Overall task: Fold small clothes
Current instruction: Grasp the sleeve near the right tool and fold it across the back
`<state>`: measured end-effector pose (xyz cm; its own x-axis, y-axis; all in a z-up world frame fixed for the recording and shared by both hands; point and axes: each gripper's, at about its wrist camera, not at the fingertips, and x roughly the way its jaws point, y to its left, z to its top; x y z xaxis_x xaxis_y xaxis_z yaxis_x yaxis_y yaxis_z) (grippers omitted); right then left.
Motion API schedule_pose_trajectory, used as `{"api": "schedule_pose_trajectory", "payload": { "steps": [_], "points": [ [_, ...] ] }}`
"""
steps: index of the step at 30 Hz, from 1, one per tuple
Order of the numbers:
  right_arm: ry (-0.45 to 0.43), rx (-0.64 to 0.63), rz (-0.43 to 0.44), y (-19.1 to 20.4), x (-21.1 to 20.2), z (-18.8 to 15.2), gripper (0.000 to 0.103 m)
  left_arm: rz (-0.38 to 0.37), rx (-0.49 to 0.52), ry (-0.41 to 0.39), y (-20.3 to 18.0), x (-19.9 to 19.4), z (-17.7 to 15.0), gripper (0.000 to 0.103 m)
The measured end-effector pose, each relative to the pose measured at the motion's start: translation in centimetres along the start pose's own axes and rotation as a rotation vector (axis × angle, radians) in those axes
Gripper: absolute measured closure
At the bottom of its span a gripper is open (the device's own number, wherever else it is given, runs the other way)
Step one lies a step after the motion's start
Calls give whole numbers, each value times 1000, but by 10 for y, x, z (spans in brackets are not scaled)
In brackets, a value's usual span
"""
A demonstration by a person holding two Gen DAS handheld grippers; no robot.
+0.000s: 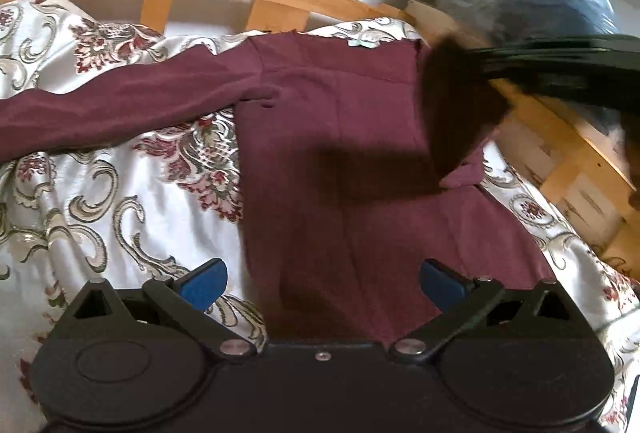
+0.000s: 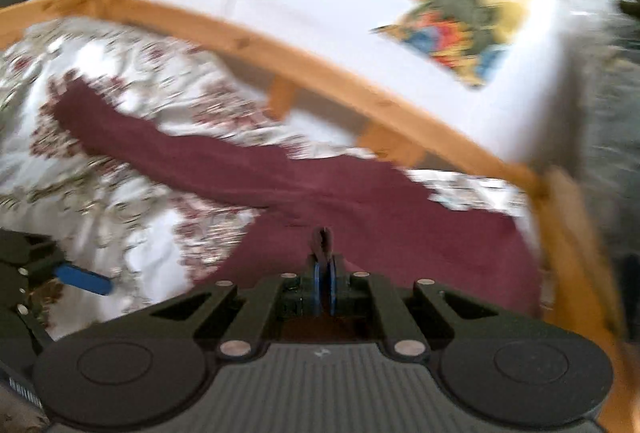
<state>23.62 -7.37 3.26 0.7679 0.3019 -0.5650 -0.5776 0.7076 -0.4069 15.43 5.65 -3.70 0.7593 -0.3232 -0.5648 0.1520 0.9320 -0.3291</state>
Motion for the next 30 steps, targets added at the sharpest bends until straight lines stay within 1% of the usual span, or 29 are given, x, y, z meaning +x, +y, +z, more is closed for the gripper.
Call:
{"api": "schedule_pose_trajectory", "payload": {
  "steps": [3,4,5,6,7,8,10,11,13,15,16,18,19,20,22,25,28,30],
  "points": [
    [10,-21,83,15,19,-5,95,-8,-7,12,3,3,-1,1],
    [4,-18,113,21,17,-10,91,-12,-8,15,5,5,-1,1],
    [-4,-8,153,18,17,-13,75,-14,-7,19,6,8,-1,1],
    [-6,1,172,15,14,-15,64,-12,-4,23,8,11,-1,1],
    [-12,13,171,16,14,-18,44,-8,0,27,9,14,-1,1],
    [-24,29,165,10,11,-23,38,-3,3,29,11,17,0,1],
    [-19,57,138,-6,8,-34,33,2,13,22,15,22,2,1],
    [-6,84,101,-19,6,-42,30,3,19,14,17,24,3,1],
    [22,146,26,-44,7,-57,26,9,44,-9,22,29,7,1],
    [52,234,-83,-76,11,-79,25,19,81,-37,25,35,11,1],
    [64,278,-125,-91,13,-90,26,29,105,-56,27,40,13,1],
    [85,391,-203,-124,21,-117,28,55,122,-72,30,50,17,1],
    [94,437,-225,-137,25,-128,34,70,123,-66,31,57,19,1],
    [105,492,-243,-152,31,-141,44,77,126,-49,33,65,21,1],
    [128,620,-254,-181,42,-163,52,92,166,-21,36,76,21,1],
    [112,752,-232,-207,51,-186,53,120,195,-6,43,84,15,1],
    [93,784,-184,-223,62,-197,53,108,180,8,47,88,14,1],
    [105,784,-187,-226,70,-200,58,101,185,4,47,88,11,1]
  ]
}}
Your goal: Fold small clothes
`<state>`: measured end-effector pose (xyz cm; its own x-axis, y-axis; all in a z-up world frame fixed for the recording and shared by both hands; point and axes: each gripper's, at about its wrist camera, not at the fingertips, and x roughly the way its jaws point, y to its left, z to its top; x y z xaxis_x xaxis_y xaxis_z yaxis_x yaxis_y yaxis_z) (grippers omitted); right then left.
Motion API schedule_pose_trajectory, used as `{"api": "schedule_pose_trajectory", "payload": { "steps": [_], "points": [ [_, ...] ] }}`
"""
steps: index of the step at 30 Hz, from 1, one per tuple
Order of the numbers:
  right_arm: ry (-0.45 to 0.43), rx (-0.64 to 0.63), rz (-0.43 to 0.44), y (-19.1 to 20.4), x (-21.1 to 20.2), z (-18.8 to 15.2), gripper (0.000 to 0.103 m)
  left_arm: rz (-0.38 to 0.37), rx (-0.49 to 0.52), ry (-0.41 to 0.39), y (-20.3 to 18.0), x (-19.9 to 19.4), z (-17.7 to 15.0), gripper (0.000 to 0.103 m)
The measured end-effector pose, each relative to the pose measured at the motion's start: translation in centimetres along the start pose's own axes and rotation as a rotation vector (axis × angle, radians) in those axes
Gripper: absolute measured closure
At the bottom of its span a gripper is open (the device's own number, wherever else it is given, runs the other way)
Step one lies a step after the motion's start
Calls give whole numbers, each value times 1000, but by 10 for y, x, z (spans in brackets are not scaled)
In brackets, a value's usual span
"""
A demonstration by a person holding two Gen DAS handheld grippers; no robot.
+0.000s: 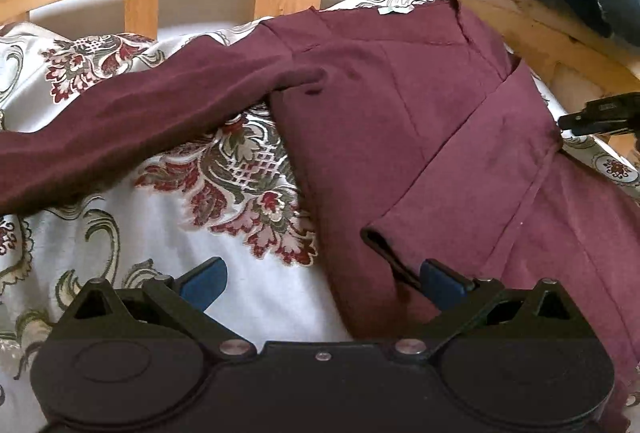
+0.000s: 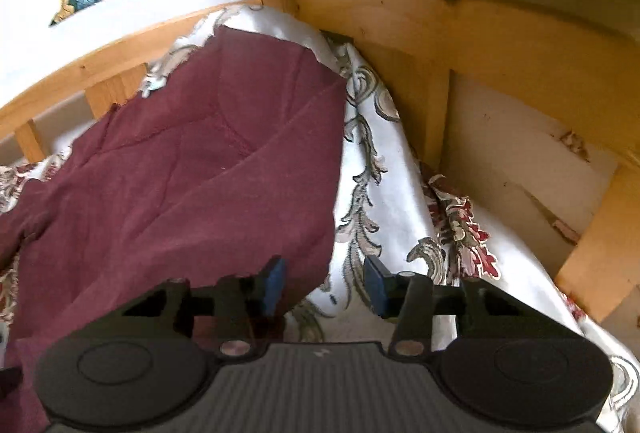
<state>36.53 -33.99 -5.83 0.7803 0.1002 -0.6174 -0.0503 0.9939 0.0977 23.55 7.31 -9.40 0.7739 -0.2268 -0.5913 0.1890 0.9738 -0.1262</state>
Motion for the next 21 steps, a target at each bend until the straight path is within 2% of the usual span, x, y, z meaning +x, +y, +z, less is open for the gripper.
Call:
{"api": "schedule_pose_trajectory", "payload": {
  "steps": [2,5,11,15,19,21],
  "points": [
    [21,8,15,-3,7,1,86,-5,28,2,-4,2,-4,1],
    [30,9,0,7,14,-2,100,-7,100,2,-12,3,-10,1],
    [-43,33,-108,1,-2,-3,101,-9,132,3,-16,1,-13,1],
    [-9,43,-118,1,9,-5,100,2,120,5,-16,1,-11,1],
    [-41,-12,-132,13,5,-10,99,58,73,-16,-12,-4,-5,1],
    [-47,-11,-134,17,-2,-11,93,90,53,-51,-8,-12,1,1]
  ]
}}
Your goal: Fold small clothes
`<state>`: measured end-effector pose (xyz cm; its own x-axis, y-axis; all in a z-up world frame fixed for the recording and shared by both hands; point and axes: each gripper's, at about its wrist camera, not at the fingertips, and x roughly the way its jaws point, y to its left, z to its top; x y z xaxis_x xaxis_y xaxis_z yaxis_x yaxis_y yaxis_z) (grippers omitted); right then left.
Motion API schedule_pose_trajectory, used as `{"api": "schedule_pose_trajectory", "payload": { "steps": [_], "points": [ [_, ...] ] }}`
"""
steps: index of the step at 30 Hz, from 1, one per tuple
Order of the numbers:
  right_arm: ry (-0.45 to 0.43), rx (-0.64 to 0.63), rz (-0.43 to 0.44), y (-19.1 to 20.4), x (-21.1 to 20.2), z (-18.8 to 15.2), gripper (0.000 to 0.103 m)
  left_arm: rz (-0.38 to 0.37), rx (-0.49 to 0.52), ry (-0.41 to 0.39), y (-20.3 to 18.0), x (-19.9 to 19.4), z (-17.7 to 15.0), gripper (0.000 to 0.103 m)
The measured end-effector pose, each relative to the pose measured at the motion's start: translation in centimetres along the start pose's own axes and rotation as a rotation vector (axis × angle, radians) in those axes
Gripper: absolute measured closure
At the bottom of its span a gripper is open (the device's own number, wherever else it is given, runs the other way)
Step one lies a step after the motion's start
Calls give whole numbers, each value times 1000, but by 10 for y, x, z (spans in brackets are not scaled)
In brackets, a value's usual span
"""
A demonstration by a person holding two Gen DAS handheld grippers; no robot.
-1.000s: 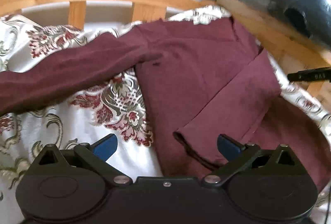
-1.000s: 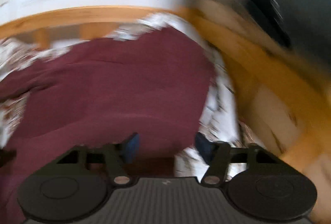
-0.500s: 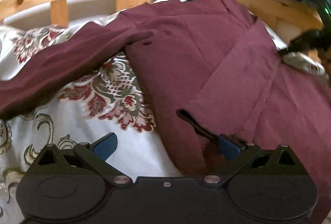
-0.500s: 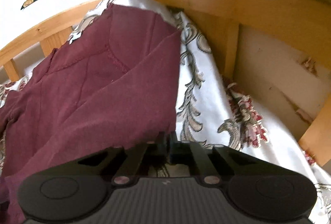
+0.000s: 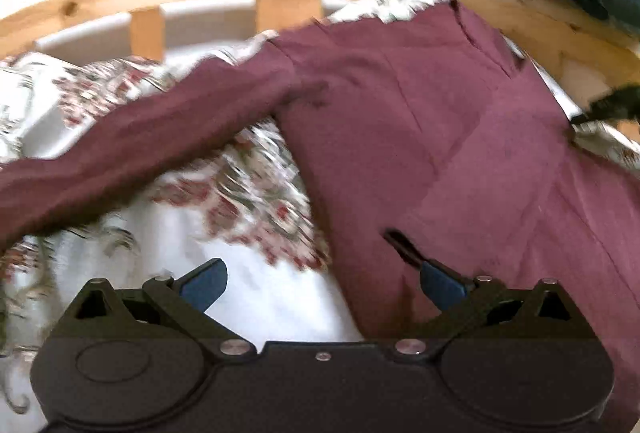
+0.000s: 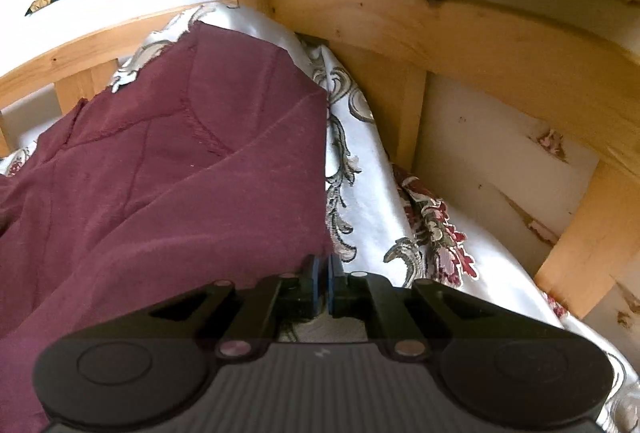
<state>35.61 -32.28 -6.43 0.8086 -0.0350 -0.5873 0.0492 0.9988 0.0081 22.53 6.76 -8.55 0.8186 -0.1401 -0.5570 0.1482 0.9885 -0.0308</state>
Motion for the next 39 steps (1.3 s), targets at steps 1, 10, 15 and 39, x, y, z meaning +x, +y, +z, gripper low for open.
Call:
{"api": "schedule_pose_trajectory", "payload": {
  "steps": [1,10,15,39],
  "points": [
    [-1,-7,-7,2,-4,0,83,12,-4,-38,2,-7,3,1],
    [-93,-72,98,41,-65,-20,23,396,-40,-120,21,-38,23,1],
    [-157,-125,195,81,-104,-56,0,637,-131,-167,72,-72,35,1],
    [-114,-100,299,123,-152,-114,0,702,-439,-105,202,-105,38,102]
  ]
}}
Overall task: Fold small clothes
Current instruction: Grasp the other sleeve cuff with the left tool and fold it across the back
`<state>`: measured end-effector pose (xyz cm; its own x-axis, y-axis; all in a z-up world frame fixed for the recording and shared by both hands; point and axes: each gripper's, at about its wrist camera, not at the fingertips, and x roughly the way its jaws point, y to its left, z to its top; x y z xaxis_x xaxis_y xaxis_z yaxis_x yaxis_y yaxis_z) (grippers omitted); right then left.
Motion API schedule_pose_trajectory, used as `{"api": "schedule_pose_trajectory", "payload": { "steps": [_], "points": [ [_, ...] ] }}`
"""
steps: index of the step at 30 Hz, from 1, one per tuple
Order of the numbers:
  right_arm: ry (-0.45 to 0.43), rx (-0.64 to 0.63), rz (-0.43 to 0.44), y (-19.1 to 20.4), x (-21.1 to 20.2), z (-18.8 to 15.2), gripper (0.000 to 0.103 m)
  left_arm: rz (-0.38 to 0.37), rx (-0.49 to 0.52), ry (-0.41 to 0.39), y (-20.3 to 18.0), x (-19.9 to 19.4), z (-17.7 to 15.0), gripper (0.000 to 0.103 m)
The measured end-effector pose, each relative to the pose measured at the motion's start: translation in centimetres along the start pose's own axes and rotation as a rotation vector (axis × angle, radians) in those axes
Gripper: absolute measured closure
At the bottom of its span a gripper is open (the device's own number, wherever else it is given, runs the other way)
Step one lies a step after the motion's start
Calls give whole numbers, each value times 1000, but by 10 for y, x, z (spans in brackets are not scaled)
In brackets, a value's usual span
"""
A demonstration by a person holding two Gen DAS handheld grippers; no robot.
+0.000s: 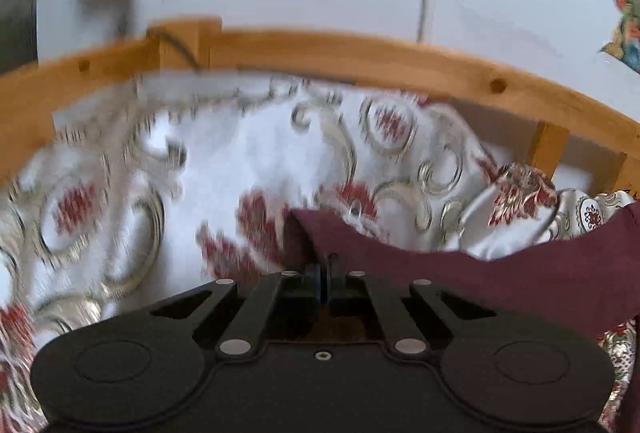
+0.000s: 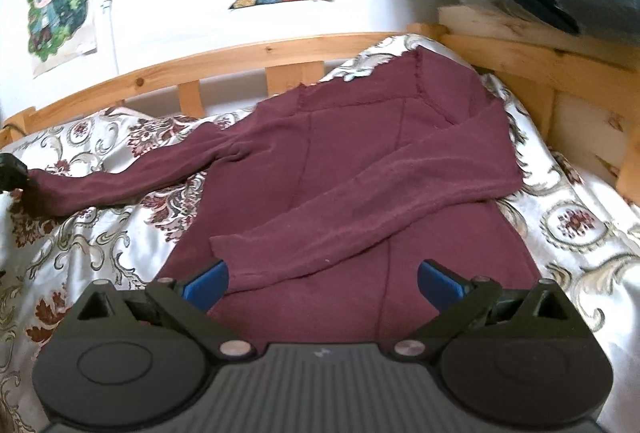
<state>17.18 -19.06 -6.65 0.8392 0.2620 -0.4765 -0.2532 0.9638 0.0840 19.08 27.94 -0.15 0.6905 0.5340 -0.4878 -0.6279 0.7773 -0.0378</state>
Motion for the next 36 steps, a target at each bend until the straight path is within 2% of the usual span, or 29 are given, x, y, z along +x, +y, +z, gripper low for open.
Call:
{"api": "schedule_pose_trajectory", "payload": {
  "steps": [2,5,9,13,16,19,22,24,27,32,36],
  "points": [
    [-1,10,-7,-5,-3,-2,0,-1,36,-80,-10,-15,6,102],
    [-4,8,-19,-13,-8,-3,0,-60,106,-185,-35,-45,21,102],
    [6,11,-40,-24,-10,-5,0,-207,195,-303,-83,-94,44,102],
    [8,30,-54,-35,-15,-8,0,-399,252,-384,-137,-143,57,102],
    [6,45,-82,-44,-22,-12,0,-538,326,-427,-183,-173,51,102],
    [9,57,-133,-53,-28,-17,0,-644,414,-467,-230,-198,27,102],
    [26,67,-166,-62,-34,-25,0,-749,508,-450,-276,-217,-10,102],
    [36,74,-178,-68,-38,-30,0,-822,565,-408,-302,-222,-35,102],
    [42,78,-196,-75,-47,-37,0,-883,624,-351,-328,-223,-68,102],
    [59,58,-221,-79,-54,-48,0,-926,664,-256,-348,-211,-104,102],
    [73,43,-229,-79,-54,-52,0,-943,657,-170,-349,-201,-119,101]
  ]
}}
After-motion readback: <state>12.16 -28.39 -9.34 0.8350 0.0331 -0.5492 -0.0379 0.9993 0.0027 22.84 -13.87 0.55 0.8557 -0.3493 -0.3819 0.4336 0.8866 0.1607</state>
